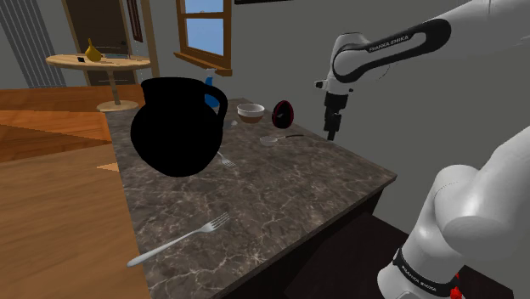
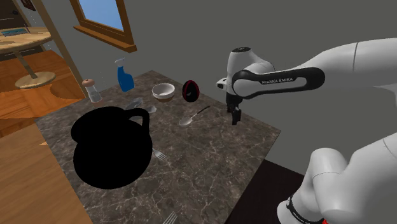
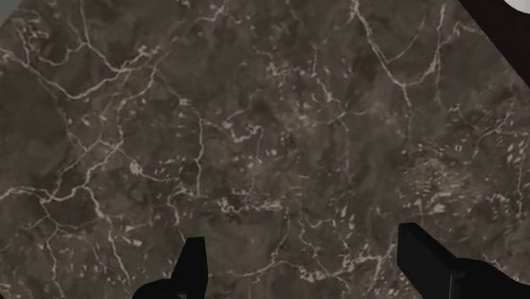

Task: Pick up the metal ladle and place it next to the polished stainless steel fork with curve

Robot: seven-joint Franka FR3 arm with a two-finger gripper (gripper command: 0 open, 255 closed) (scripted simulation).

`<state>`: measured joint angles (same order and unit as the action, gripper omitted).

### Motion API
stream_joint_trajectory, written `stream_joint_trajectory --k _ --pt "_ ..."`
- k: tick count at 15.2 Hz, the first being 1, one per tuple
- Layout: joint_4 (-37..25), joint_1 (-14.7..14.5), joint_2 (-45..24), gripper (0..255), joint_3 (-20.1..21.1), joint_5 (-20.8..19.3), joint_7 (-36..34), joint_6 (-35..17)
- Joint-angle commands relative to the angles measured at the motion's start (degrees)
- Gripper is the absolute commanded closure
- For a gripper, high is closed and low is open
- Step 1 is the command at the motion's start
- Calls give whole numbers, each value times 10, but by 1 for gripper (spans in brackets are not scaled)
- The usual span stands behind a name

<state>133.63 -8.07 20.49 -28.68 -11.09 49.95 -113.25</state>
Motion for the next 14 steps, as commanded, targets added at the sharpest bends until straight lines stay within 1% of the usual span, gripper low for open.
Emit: stream_joint_trajectory --k 1,4,6,8,10,14 --pt "-26 -14 -47 0 -26 13 69 -32" --pt "-66 -32 -117 0 -55 49 167 -70" --pt "-97 -40 -166 0 -69 82 235 -91" --pt "-130 -43 -216 0 -75 121 304 -106" --pt "-166 -38 -265 0 -73 161 371 -117" --pt "-246 -13 -355 0 -49 232 491 -126"
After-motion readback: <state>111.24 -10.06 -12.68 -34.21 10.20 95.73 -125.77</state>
